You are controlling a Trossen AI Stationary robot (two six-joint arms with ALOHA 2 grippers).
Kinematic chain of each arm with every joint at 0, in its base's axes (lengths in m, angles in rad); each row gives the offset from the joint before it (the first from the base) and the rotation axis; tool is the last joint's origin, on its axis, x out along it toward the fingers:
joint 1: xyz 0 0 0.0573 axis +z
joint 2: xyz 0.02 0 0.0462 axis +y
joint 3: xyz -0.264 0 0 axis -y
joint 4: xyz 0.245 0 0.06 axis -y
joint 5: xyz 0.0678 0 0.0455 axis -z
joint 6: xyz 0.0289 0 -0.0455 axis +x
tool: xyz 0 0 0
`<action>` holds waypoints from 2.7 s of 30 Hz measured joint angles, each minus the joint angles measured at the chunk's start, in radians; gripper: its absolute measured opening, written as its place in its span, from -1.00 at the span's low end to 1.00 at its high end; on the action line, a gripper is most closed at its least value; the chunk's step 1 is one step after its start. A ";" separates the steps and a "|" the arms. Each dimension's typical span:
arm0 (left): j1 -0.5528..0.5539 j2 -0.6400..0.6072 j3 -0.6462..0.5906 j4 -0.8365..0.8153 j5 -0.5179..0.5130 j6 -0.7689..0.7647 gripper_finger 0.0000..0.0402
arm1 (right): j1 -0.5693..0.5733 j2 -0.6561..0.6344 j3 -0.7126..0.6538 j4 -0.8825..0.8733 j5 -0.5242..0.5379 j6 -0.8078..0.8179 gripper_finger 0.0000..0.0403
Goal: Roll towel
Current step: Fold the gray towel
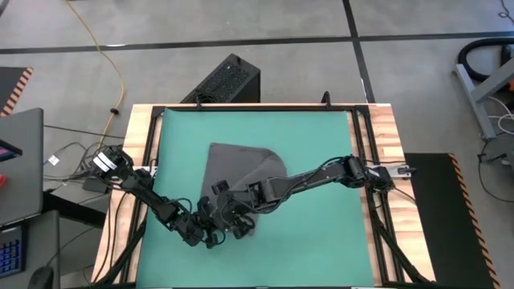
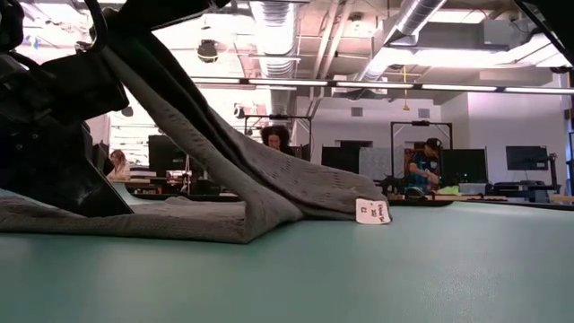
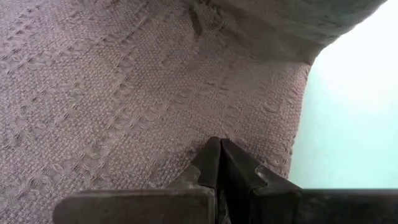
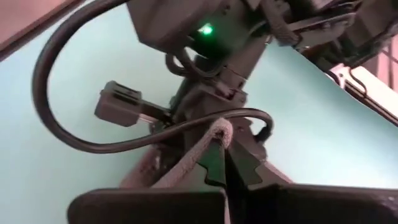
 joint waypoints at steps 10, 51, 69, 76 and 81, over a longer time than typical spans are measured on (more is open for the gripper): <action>0.000 0.001 0.000 -0.002 -0.005 0.014 -1.00 | -0.016 0.010 -0.005 0.104 -0.130 -0.065 -0.96; -0.234 -0.373 0.015 -0.626 -0.091 -0.342 -1.00 | -0.019 0.009 -0.006 0.096 -0.161 -0.028 -0.96; -0.240 -0.251 0.015 -0.574 -0.097 -0.420 -1.00 | -0.049 0.159 -0.005 0.235 -0.215 -0.058 -0.96; -0.240 -0.251 0.015 -0.579 -0.100 -0.417 -1.00 | -0.075 0.157 -0.006 0.272 -0.209 -0.058 -0.96; -0.240 -0.251 0.015 -0.580 -0.102 -0.417 -1.00 | -0.072 0.157 -0.006 0.310 -0.255 -0.057 -0.96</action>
